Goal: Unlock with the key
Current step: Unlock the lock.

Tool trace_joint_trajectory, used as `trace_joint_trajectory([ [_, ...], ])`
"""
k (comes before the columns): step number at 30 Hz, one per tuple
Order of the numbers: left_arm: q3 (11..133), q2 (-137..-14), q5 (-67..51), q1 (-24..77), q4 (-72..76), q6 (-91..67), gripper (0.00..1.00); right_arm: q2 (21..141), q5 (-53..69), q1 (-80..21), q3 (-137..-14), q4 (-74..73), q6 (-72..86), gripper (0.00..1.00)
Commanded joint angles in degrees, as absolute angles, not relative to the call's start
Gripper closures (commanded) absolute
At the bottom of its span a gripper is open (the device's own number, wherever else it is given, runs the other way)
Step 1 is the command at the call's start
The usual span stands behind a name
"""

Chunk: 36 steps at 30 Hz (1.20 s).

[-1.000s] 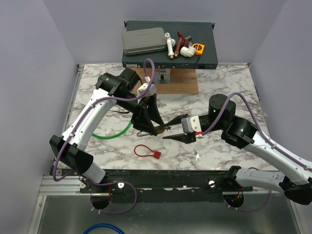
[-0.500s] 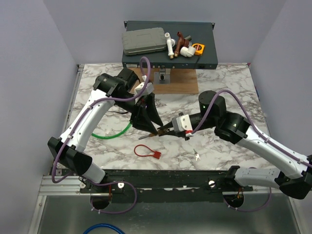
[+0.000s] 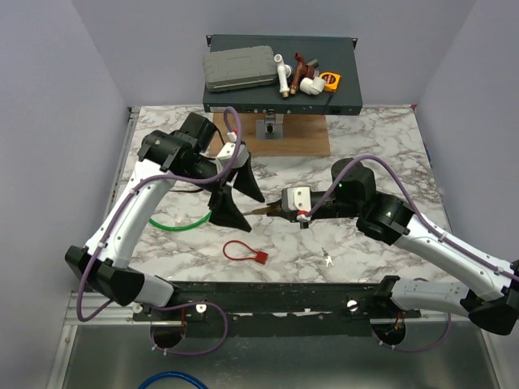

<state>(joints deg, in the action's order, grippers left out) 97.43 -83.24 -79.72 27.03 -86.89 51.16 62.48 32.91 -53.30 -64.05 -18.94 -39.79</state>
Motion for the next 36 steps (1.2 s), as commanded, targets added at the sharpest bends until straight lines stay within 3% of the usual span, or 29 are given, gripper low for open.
trace_joint_trajectory([
  [1,91.9,-77.5,-70.0,26.8,-75.8,46.3,0.02,61.1,24.4,-53.4,-65.3,-11.3,-36.9,0.99],
  [6,88.7,-75.1,-52.5,27.0,-61.8,33.9,0.01,64.1,23.4,-53.4,-68.1,-9.8,-30.8,0.99],
  [11,90.1,-70.2,-37.6,26.9,-60.9,38.4,0.01,66.6,24.4,-53.4,-71.1,-10.0,-27.0,0.99],
  [15,85.6,-66.8,-40.4,27.0,-59.5,36.2,0.02,67.1,27.5,-53.4,-72.5,-9.8,-25.2,0.99],
  [20,82.4,-67.2,-53.5,27.0,-58.5,35.3,0.01,68.4,30.1,-53.4,-73.7,-10.2,-23.9,0.99],
  [30,84.7,-70.7,-58.4,27.4,-56.4,31.6,0.30,69.9,31.6,-53.4,-74.1,-8.1,-21.7,0.99],
  [36,81.4,-68.9,-57.6,28.0,-55.3,31.2,0.64,70.7,31.7,-53.4,-73.8,-5.1,-19.2,0.99],
])
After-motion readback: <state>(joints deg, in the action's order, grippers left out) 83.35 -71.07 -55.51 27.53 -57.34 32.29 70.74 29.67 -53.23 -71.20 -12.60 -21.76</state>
